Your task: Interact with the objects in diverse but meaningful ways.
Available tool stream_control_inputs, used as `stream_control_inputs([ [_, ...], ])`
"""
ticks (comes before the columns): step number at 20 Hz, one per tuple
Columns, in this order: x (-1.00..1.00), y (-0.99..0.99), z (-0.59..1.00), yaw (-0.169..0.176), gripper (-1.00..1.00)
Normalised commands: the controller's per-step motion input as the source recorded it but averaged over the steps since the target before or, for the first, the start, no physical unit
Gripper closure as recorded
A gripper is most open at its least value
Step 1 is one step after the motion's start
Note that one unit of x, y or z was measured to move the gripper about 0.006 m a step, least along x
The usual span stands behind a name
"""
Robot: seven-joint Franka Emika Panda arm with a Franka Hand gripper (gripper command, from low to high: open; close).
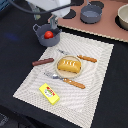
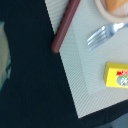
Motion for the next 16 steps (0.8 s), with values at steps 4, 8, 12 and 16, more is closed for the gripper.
stream_control_inputs([
  [4,0.10,-0.29,-0.21,-0.278,-1.00],
  [8,0.14,-0.28,-0.22,-0.278,-1.00],
  [12,0.27,-0.51,-0.19,-0.179,-1.00],
  [16,0.48,-0.70,-0.07,-0.072,-1.00],
])
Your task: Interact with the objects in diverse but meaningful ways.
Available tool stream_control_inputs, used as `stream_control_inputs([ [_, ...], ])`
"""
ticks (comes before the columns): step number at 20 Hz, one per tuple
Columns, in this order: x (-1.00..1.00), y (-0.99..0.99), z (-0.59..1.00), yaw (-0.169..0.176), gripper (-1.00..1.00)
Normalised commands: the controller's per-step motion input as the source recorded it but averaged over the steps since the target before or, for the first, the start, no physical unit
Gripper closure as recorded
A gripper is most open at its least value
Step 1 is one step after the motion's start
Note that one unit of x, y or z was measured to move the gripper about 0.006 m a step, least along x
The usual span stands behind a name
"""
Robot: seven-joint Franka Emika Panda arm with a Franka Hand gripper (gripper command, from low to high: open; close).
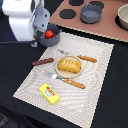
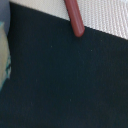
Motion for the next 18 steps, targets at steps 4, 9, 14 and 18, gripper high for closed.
stream_control_inputs([
  [4,0.62,-0.64,0.03,-0.079,-1.00],
  [9,0.70,-0.57,-0.05,-0.094,-1.00],
  [14,0.72,-0.42,-0.12,-0.144,-1.00],
  [18,0.66,-0.44,-0.06,-0.138,-1.00],
])
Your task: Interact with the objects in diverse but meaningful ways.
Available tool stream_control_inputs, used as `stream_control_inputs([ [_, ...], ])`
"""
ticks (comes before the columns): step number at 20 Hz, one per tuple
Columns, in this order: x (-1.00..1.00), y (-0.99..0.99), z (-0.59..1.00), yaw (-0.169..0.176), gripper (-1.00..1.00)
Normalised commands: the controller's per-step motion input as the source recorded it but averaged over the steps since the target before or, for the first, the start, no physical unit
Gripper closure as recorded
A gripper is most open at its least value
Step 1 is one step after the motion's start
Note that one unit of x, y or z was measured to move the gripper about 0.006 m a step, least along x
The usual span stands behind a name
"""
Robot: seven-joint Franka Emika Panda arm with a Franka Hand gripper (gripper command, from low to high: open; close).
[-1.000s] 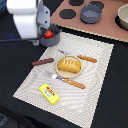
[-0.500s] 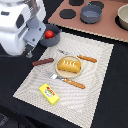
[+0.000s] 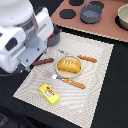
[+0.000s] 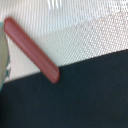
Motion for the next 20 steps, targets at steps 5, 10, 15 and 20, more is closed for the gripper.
stream_control_inputs([
  [5,0.55,-0.42,-0.03,-0.102,-1.00],
  [10,0.66,-0.28,0.00,-0.054,-1.00],
  [15,0.78,-0.14,-0.03,-0.055,-1.00],
  [20,0.64,-0.23,-0.14,-0.064,-1.00],
])
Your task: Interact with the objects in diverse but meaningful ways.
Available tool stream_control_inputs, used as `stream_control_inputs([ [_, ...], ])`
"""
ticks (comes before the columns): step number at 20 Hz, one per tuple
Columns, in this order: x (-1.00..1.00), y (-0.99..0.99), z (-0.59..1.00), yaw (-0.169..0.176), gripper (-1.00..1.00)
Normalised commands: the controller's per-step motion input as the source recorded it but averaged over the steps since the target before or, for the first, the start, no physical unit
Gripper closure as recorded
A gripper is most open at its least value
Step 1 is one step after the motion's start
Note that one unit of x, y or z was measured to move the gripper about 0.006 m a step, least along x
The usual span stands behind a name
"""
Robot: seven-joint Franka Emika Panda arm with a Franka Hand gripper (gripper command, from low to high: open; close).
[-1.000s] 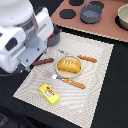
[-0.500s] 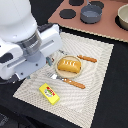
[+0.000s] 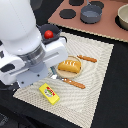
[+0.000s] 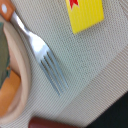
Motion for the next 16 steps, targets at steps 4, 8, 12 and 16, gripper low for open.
stream_control_inputs([
  [4,0.47,-0.22,-0.26,-0.060,-1.00],
  [8,0.31,-0.22,-0.29,-0.038,-1.00],
  [12,0.21,-0.20,-0.35,-0.022,-1.00],
  [16,0.14,-0.19,-0.39,-0.007,-1.00],
])
